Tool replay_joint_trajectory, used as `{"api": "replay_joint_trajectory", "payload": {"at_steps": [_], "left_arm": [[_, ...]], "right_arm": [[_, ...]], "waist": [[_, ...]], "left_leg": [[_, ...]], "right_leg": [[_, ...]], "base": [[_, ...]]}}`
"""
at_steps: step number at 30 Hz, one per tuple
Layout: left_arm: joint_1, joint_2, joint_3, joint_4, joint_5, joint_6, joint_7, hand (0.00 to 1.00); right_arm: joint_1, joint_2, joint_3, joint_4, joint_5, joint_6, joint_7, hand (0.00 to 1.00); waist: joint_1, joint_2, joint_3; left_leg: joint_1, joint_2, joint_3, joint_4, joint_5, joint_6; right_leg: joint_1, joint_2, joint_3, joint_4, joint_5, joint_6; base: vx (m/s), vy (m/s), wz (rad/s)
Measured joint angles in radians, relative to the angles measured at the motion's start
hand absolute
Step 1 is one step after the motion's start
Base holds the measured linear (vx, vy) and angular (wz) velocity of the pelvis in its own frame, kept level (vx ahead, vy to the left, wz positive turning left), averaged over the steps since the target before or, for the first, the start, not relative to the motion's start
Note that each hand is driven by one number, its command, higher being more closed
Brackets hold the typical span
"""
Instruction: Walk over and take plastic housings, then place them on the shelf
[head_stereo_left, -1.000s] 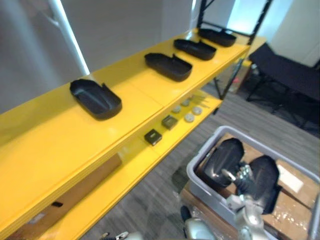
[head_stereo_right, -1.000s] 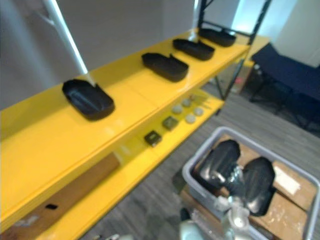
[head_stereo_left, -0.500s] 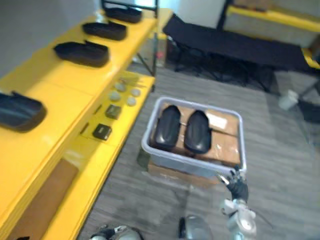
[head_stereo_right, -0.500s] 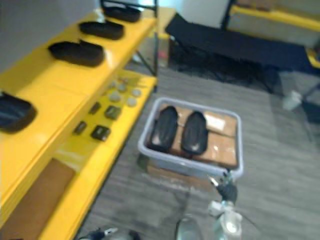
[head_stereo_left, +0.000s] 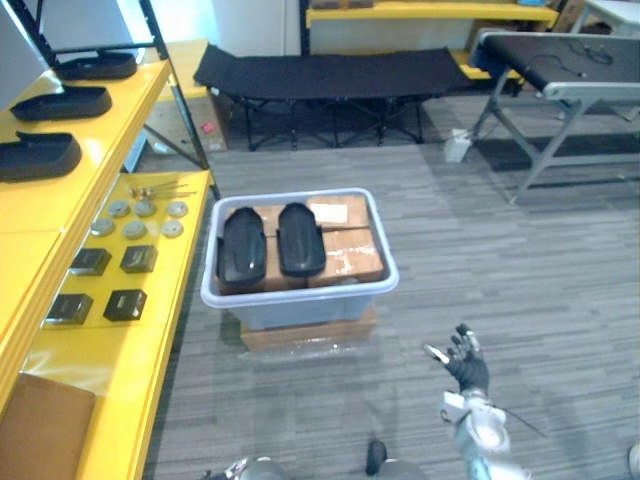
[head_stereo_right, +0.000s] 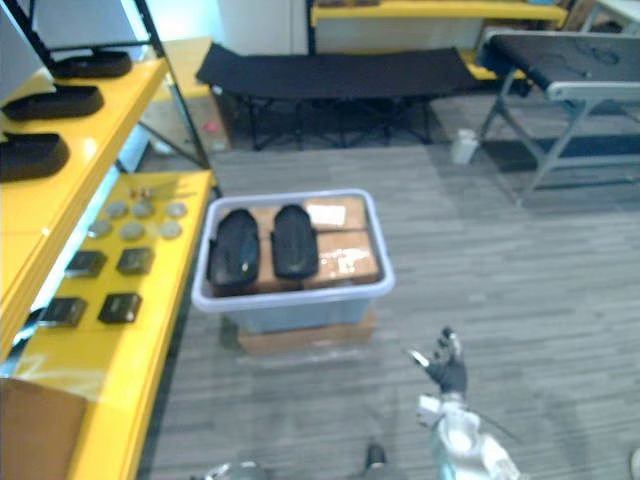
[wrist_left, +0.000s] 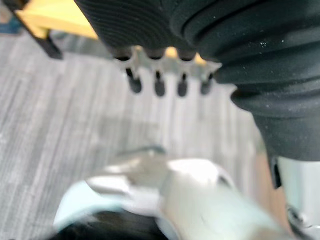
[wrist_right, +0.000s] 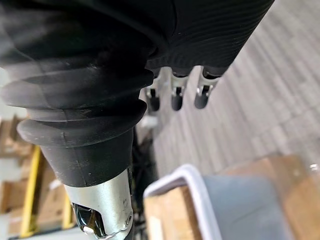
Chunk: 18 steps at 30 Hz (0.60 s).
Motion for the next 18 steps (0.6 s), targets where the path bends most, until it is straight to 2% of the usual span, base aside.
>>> {"api": "replay_joint_trajectory", "payload": {"at_steps": [3, 7, 8, 11, 13, 18], "left_arm": [[0.014, -0.001, 0.018, 0.001, 0.026, -0.002, 0.014, 0.00], [0.015, 0.002, 0.018, 0.001, 0.119, -0.001, -0.015, 0.00], [0.015, 0.002, 0.018, -0.001, 0.121, -0.001, -0.021, 0.00], [0.015, 0.000, 0.017, -0.009, 0.129, 0.006, -0.045, 0.00], [0.015, 0.000, 0.018, -0.016, 0.130, 0.007, -0.045, 0.00], [0.015, -0.003, 0.016, -0.034, 0.139, -0.002, -0.036, 0.00]], "right_arm": [[-0.001, 0.004, -0.054, 0.117, 0.028, 0.013, -0.001, 0.00], [-0.011, 0.006, -0.072, 0.178, 0.033, 0.013, -0.003, 0.00], [-0.016, 0.006, -0.072, 0.181, 0.034, 0.010, -0.005, 0.00], [-0.062, 0.006, -0.072, 0.204, 0.046, -0.013, -0.009, 0.00], [-0.084, 0.007, -0.071, 0.205, 0.057, -0.034, 0.001, 0.00], [-0.117, 0.007, -0.072, 0.204, 0.064, -0.050, 0.029, 0.00]], "waist": [[0.017, -0.014, 0.001], [0.019, -0.015, 0.002], [0.019, -0.016, 0.002], [0.023, -0.006, -0.001], [0.023, -0.002, -0.002], [0.026, -0.003, -0.002]], "left_leg": [[0.001, -0.031, -0.040, -0.018, 0.000, 0.000], [0.002, -0.067, -0.089, -0.034, 0.000, 0.002], [0.002, -0.078, -0.093, -0.040, 0.000, 0.005], [0.001, -0.089, -0.116, -0.039, 0.007, 0.013], [0.002, -0.093, -0.143, -0.040, 0.007, 0.013], [0.026, -0.098, -0.166, -0.040, 0.006, 0.015]], "right_leg": [[-0.002, -0.017, -0.015, -0.015, 0.007, 0.008], [-0.004, -0.039, -0.028, -0.017, 0.027, 0.020], [-0.006, -0.048, -0.029, -0.019, 0.052, 0.024], [-0.002, -0.050, -0.028, -0.034, 0.076, 0.029], [0.004, -0.052, -0.029, -0.035, 0.077, 0.030], [0.030, -0.056, -0.036, -0.035, 0.077, 0.030]], "base": [[-0.04, 0.038, -0.11], [0.04, 0.051, 0.01], [0.10, 0.048, 0.06], [0.15, 0.041, -0.03], [0.14, 0.024, -0.06], [0.07, 0.023, 0.02]]}}
